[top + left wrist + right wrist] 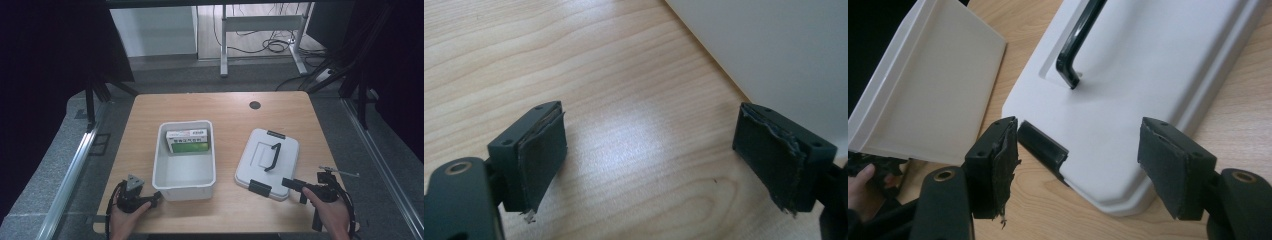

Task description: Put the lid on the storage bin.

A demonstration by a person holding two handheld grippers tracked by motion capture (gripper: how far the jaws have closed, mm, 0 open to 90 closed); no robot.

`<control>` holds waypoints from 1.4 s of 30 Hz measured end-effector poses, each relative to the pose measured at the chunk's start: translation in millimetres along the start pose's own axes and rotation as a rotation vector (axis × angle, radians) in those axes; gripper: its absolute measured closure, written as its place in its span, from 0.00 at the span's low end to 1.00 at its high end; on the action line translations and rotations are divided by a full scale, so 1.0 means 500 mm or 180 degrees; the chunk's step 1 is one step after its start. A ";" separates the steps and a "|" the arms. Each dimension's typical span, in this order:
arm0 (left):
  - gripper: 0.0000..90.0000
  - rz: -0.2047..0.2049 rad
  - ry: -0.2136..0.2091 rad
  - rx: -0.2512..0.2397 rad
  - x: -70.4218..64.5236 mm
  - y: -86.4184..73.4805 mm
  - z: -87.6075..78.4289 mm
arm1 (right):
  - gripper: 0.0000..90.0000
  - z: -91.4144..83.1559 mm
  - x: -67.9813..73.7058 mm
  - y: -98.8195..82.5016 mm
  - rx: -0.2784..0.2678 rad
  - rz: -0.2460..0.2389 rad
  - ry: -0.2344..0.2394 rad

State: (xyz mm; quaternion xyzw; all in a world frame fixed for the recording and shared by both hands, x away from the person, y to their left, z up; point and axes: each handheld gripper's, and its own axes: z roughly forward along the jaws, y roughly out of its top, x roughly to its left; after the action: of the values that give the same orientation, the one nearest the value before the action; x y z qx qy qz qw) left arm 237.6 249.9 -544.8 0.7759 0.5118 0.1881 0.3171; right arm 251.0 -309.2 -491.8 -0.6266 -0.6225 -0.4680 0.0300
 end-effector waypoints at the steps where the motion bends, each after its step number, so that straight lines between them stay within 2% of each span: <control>1: 0.16 0.0010 -0.0012 0.0000 0.000 -0.001 -0.001 | 0.36 0.000 -0.002 0.000 -0.0014 0.0000 -0.0013; 7: 0.15 0.0033 -0.0037 0.0019 0.004 0.002 0.001 | 0.37 0.001 -0.003 0.001 -0.0006 0.0023 -0.0059; 11: 0.15 0.0049 -0.0046 0.0006 0.005 -0.001 -0.001 | 0.37 0.003 0.002 0.000 0.0011 -0.0025 -0.0096; 16: 0.15 0.0056 -0.0060 0.0005 0.006 -0.002 -0.002 | 0.39 0.014 0.002 -0.001 0.0120 -0.0154 -0.0219; 31: 0.15 0.0050 -0.0053 0.0005 0.005 -0.003 -0.002 | 0.39 0.008 0.002 0.003 0.0095 -0.0164 -0.0273; 33: 0.15 0.0050 -0.0052 0.0005 0.005 -0.003 -0.002 | 0.39 0.008 0.004 0.004 0.0091 -0.0165 -0.0263; 37: 0.15 0.0049 -0.0053 0.0005 0.005 -0.003 -0.002 | 0.40 -0.002 0.022 0.016 0.0059 -0.0260 -0.0227; 42: 0.15 0.0049 -0.0055 0.0006 0.005 -0.002 -0.002 | 0.40 -0.010 0.030 0.027 0.0061 -0.0270 -0.0231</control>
State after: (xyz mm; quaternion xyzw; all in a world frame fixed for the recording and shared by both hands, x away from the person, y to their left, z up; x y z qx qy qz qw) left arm 237.2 252.9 -545.0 0.7817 0.5032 0.1835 0.3193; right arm 256.0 -303.8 -472.3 -0.6158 -0.6537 -0.4398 -0.0064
